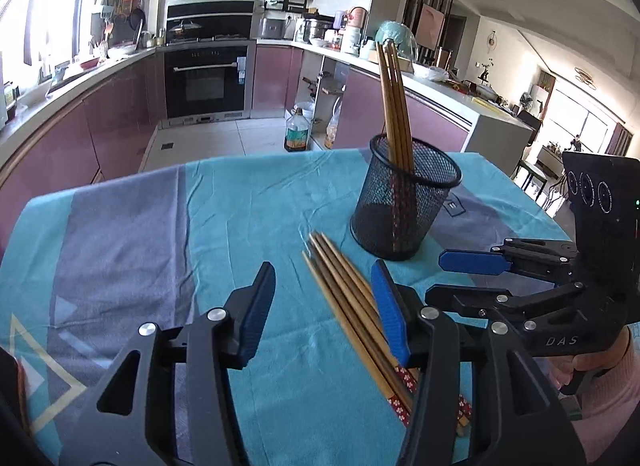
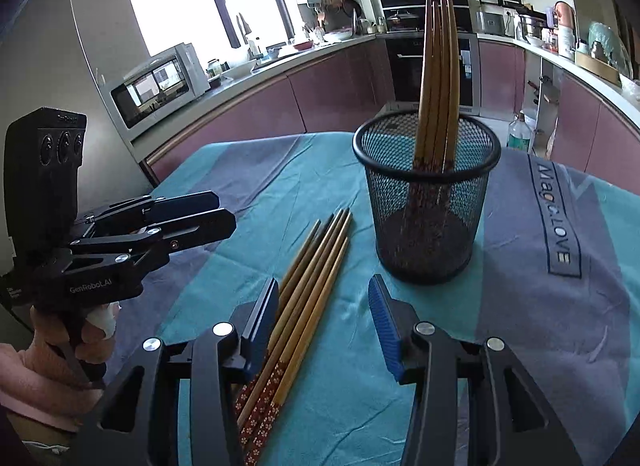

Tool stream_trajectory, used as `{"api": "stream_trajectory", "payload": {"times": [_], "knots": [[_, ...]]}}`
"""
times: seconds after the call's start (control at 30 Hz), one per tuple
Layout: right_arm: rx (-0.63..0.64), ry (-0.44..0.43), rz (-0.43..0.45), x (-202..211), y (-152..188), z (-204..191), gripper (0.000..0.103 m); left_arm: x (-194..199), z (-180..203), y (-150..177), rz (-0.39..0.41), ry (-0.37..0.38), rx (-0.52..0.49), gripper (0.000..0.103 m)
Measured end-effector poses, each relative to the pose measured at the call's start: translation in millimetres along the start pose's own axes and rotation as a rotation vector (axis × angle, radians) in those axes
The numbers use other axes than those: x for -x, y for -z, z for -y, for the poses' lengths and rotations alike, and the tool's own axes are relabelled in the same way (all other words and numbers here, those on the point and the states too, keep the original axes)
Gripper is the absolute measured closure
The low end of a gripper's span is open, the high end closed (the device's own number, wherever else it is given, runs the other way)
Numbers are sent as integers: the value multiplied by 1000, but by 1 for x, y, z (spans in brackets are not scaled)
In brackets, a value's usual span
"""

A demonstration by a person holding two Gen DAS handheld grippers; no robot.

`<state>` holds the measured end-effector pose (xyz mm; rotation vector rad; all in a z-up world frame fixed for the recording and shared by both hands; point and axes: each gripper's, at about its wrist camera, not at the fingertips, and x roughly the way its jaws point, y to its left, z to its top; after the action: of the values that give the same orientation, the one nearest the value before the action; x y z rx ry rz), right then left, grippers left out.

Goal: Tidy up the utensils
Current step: 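Open both grippers to release the chopsticks into the cup and withdraw, then move both grippers back over the remaining chopstick pile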

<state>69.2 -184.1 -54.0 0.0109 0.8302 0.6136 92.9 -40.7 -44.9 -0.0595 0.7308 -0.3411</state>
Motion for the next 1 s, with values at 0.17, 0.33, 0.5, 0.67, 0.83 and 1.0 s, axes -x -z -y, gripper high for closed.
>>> {"api": "stream_trajectory", "payload": {"times": [0.17, 0.33, 0.5, 0.67, 0.83, 1.0], "knots": [[-4, 21, -38, -10, 11, -6, 58, -15, 0, 25, -64, -17, 13, 53], [-9, 38, -54, -15, 20, -8, 59, -23, 6, 37, -107, -10, 2, 53], [-12, 52, -60, -17, 24, -10, 59, -28, 12, 40, -127, -6, -9, 53], [9, 78, -66, -19, 25, -14, 59, -33, 16, 43, -150, -13, -16, 52], [22, 93, -68, -19, 27, -16, 59, -35, 17, 45, -162, -19, -24, 52], [31, 108, -70, -21, 29, -17, 59, -40, 19, 46, -179, -30, -31, 52]]}}
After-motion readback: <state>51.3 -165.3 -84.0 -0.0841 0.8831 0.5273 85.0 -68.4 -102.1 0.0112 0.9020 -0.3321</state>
